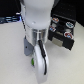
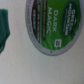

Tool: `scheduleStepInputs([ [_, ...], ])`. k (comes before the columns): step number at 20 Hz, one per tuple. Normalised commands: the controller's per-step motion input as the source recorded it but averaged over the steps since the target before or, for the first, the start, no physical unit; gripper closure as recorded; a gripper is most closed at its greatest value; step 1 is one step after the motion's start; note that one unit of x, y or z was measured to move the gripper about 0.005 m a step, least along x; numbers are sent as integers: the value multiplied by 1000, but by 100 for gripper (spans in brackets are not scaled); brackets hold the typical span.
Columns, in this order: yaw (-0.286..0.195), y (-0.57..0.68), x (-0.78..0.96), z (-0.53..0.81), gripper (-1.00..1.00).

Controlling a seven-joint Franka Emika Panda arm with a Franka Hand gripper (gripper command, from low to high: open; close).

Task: Open the kcup holder, insert the kcup into the holder, and close the kcup holder

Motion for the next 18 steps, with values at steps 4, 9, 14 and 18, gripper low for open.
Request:
scheduleStepInputs([
  [4,-55,-74,64,-34,-100],
  [9,-50,-28,124,11,100],
  [14,-14,-1,54,0,100],
  [18,-8,27,30,9,100],
])
